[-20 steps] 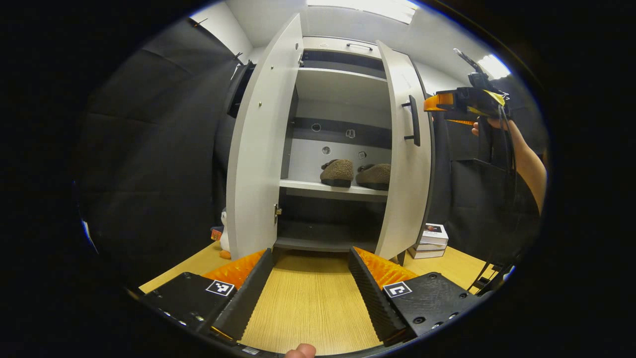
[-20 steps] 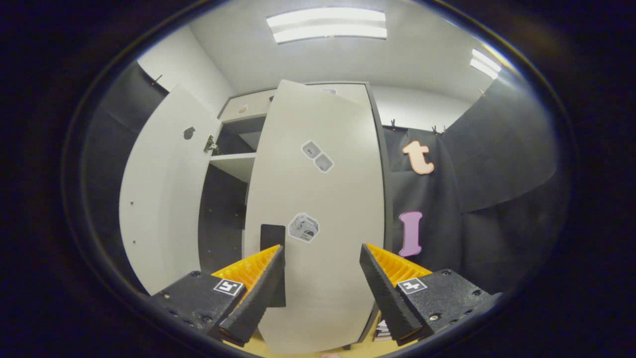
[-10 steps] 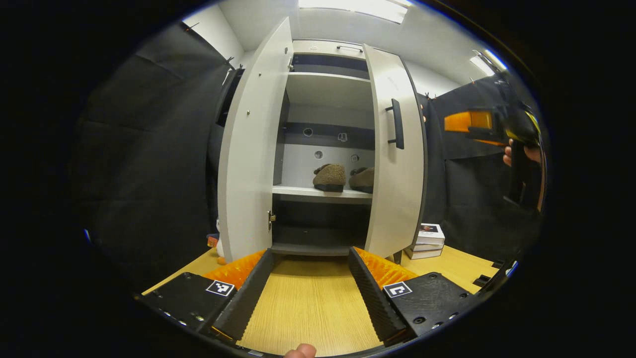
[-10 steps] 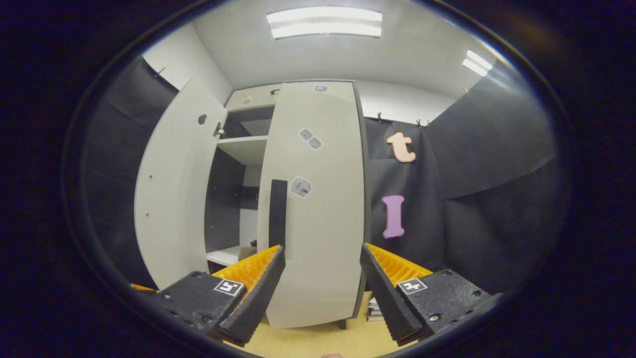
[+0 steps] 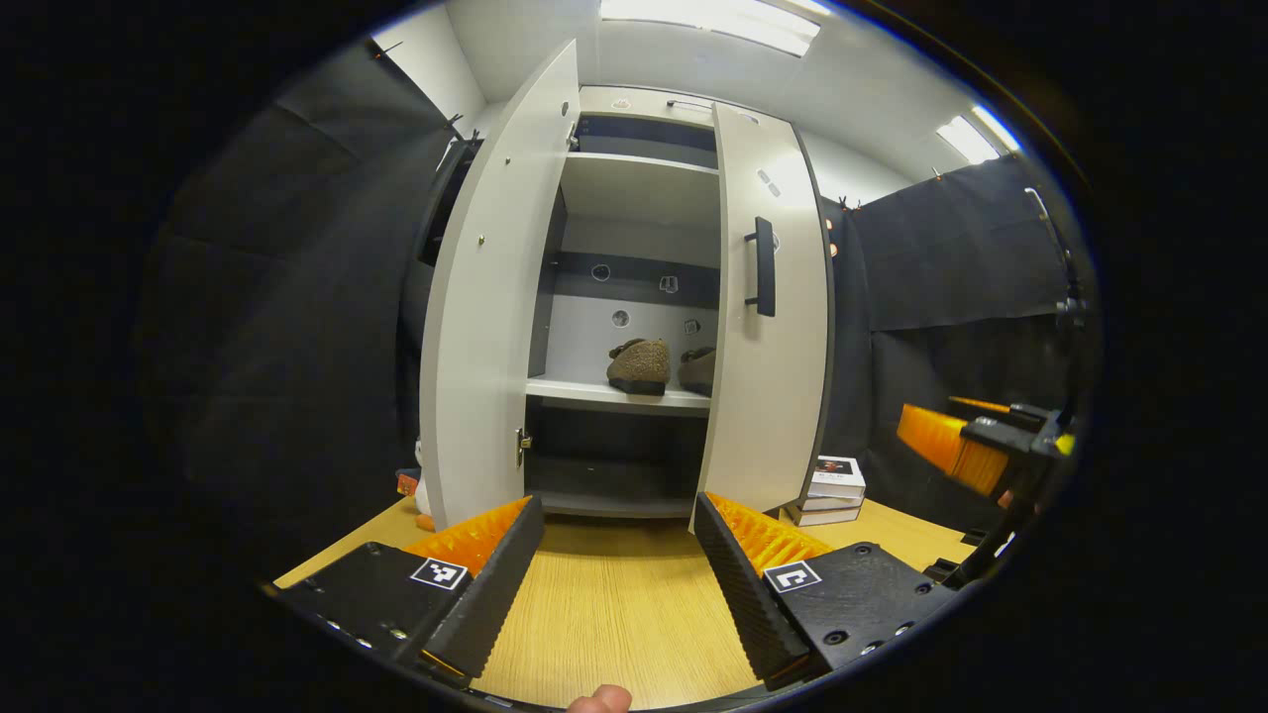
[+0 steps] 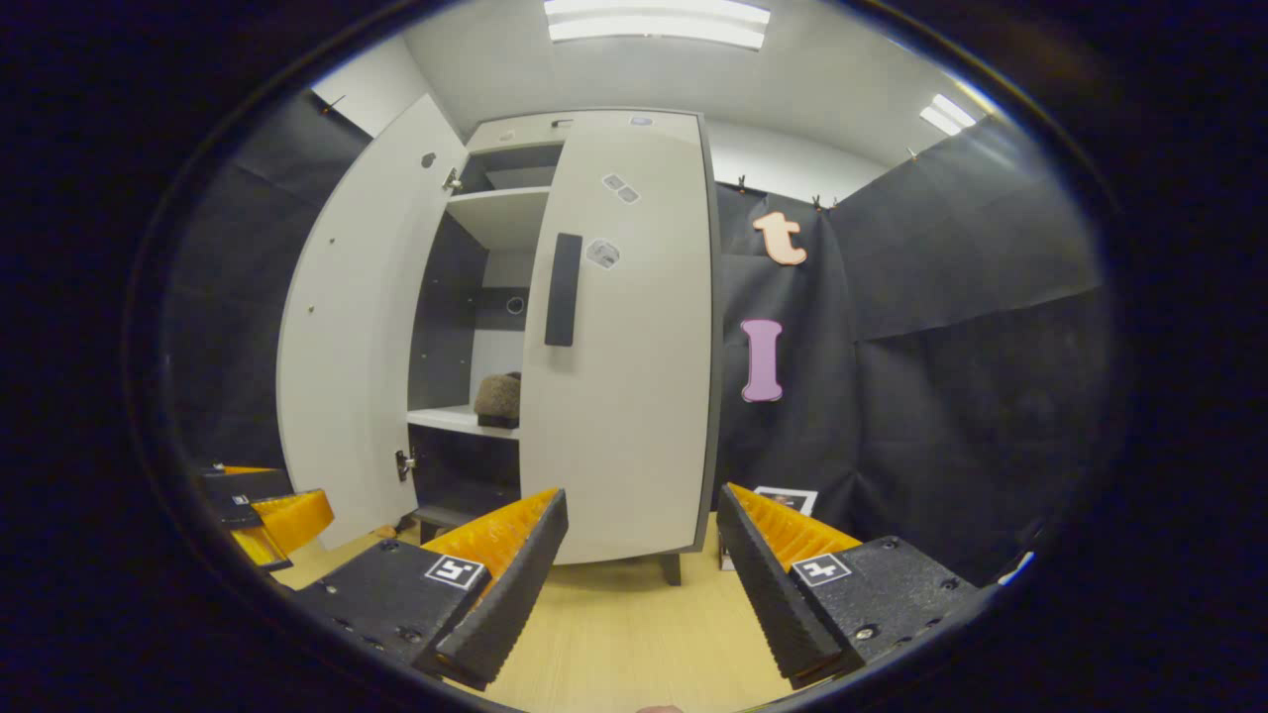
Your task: Grab one shoe with the right hand and put it into the shoe cabinet, grab the other shoe with the left hand and put it into the shoe cabinet; then close the right door with the right hand and the left door with the left hand.
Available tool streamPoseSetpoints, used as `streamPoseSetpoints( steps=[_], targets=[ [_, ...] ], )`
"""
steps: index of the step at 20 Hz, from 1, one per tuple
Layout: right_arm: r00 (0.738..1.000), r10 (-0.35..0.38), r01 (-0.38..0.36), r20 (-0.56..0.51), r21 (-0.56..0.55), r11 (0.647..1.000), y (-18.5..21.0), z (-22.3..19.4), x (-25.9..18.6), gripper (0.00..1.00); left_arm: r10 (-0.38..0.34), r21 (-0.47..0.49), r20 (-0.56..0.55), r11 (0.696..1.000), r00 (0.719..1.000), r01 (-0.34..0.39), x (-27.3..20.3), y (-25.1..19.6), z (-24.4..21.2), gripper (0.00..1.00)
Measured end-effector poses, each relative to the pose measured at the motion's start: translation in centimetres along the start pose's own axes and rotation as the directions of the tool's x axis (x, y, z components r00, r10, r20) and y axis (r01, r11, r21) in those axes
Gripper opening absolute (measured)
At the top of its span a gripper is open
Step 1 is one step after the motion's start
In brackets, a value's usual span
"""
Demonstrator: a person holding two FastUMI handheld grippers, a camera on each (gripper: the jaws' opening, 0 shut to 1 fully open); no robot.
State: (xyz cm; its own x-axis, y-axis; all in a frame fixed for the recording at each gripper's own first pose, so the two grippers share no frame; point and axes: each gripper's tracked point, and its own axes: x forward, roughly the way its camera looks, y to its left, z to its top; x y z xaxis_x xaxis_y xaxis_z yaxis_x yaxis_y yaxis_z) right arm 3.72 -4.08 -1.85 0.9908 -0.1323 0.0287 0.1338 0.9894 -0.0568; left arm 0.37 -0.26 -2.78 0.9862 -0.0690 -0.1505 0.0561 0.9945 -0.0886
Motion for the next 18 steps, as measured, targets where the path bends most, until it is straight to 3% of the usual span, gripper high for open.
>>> streamPoseSetpoints(
  steps=[3, 7, 10, 14, 16, 18],
  targets=[
    [1.0, -0.001, 0.001, -0.011, 0.006, 1.0, -0.2, -0.2, 0.0, 0.98, -0.009, -0.027, 0.036, 1.0, 0.999, 0.01, -0.4, -0.1, 1.8, 0.93],
    [1.0, -0.022, 0.022, 0.01, 0.006, 1.0, -1.0, 0.8, 0.4, 0.98, 0.012, -0.101, 0.132, 0.995, 0.991, 0.001, -0.7, 2.2, 7.5, 0.93],
    [0.998, -0.058, 0.059, 0.036, -0.037, 0.998, -2.4, 1.4, 0.7, 0.98, 0.088, -0.144, 0.257, 0.988, 0.963, -0.052, -1.0, 6.8, 13.4, 0.92],
    [0.997, -0.063, 0.063, 0.04, -0.001, 0.998, -3.3, 2.0, 1.1, 0.98, 0.269, -0.172, 0.276, 0.958, 0.923, -0.228, -0.4, 16.5, 17.2, 0.93],
    [0.997, -0.066, 0.066, 0.041, 0.006, 0.998, -3.5, 2.1, 1.2, 0.98, 0.319, -0.184, 0.294, 0.944, 0.901, -0.274, 0.5, 20.0, 18.4, 0.93],
    [0.998, -0.057, 0.057, 0.024, 0.01, 0.998, -3.4, 1.8, 1.3, 0.98, 0.352, -0.2, 0.262, 0.931, 0.899, -0.306, 2.2, 22.0, 17.9, 0.92]
  ],
)
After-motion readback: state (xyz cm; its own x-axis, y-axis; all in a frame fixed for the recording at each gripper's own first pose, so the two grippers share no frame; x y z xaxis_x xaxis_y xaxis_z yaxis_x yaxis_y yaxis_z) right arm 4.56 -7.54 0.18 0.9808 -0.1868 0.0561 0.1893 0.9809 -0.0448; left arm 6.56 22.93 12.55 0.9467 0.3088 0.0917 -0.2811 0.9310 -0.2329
